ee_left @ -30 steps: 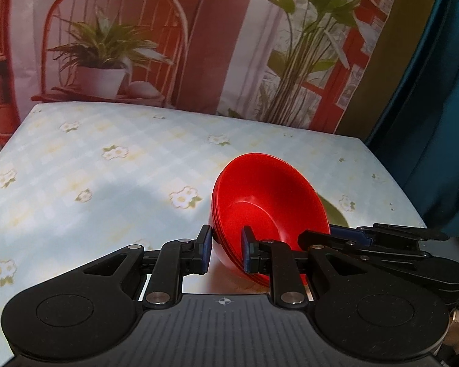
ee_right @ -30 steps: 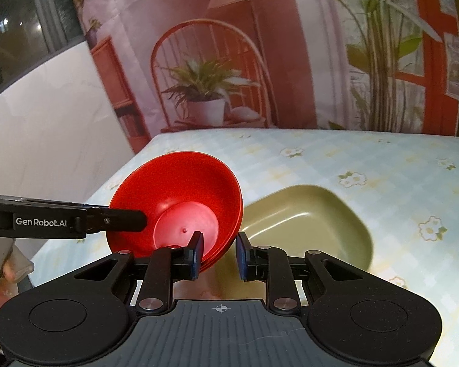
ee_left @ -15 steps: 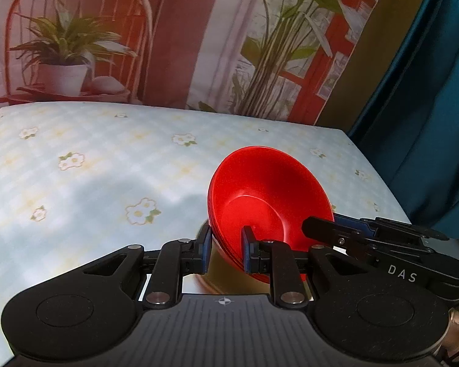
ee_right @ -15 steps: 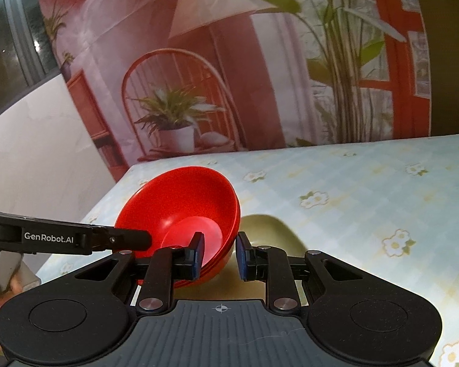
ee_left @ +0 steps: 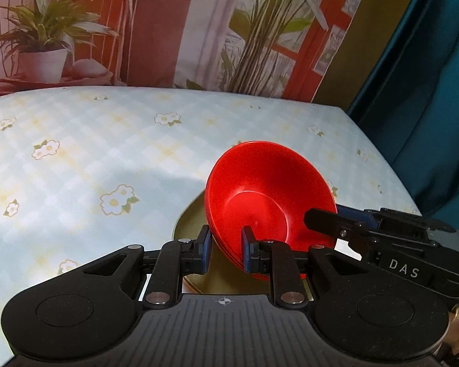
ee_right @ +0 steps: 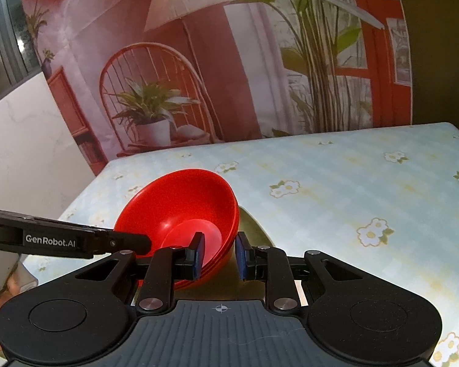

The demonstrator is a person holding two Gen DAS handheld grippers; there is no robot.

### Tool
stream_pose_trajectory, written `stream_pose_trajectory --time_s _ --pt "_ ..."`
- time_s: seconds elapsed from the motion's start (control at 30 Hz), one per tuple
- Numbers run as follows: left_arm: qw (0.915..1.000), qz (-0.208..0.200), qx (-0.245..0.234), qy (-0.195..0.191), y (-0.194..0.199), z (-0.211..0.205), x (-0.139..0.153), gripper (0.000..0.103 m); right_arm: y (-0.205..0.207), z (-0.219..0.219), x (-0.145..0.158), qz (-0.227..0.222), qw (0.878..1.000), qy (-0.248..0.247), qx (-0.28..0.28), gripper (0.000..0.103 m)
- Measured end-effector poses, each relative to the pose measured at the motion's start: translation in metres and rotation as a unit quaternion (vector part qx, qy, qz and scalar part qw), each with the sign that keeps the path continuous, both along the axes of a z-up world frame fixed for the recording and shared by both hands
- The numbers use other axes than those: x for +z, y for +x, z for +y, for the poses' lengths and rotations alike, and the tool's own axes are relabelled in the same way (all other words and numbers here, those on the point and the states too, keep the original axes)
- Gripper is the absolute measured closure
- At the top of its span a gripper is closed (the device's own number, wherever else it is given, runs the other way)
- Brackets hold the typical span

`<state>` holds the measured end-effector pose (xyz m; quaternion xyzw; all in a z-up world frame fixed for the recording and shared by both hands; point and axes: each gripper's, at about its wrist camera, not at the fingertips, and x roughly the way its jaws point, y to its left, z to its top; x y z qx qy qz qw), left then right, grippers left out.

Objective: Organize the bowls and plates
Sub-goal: 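Lift the red bowl stack with both tools over the plate stack, then lower the red bowls onto the olive-green plates and open both tools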

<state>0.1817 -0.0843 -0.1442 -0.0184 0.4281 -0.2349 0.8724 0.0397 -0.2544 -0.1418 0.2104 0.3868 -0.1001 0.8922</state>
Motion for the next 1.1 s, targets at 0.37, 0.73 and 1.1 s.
stream_pose_trajectory --time_s 0.37,0.73,1.1 --pt "0.9998 0.016 -0.008 0.011 0.002 0.001 -0.016 0.082 -0.002 0.007 -0.017 0.02 1.0 -0.011 0.011 0.084" --pt "0.9998 0.01 -0.012 0.014 0.0 0.0 -0.017 0.081 -0.002 0.01 -0.014 0.026 0.999 -0.019 0.011 0.084" --pt "0.9982 -0.045 -0.005 0.038 -0.011 0.005 0.009 0.042 0.0 0.012 -0.004 0.033 0.999 -0.028 0.009 0.079"
